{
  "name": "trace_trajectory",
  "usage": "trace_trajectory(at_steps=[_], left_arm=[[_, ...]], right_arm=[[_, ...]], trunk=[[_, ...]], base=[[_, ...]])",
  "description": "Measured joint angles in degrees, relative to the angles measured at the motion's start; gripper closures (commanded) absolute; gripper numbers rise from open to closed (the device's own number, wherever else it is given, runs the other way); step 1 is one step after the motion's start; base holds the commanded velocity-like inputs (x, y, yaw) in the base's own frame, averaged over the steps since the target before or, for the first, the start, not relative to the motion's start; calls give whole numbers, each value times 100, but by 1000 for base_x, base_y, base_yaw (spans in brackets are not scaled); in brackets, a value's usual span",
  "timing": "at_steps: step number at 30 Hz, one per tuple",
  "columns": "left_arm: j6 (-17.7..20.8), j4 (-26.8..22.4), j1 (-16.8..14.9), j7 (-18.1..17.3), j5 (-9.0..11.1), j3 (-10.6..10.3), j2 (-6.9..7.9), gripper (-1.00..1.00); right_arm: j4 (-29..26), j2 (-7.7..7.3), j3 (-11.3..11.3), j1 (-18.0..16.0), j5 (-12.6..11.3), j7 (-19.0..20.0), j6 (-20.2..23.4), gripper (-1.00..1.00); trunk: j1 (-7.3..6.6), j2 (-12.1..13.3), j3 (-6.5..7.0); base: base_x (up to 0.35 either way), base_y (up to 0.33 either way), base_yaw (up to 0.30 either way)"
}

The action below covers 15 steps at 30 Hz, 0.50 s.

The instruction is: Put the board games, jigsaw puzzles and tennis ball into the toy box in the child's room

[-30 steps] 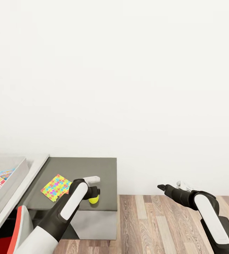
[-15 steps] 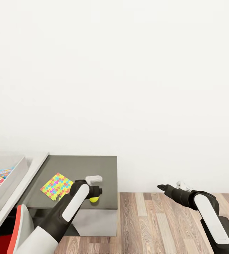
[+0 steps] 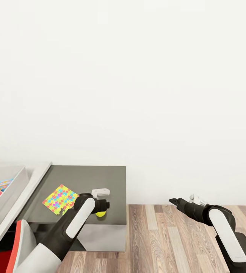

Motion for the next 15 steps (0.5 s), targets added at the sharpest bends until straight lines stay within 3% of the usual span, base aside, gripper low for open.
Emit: trace_trajectory(at_steps=[15], left_arm=[[-2,-1,0,-3,-1,0,2,-100]], right_arm=[[0,0,0,-1,-2,0,-4,-100]], trunk=[[1,0,-142]], base=[[8,0,0]])
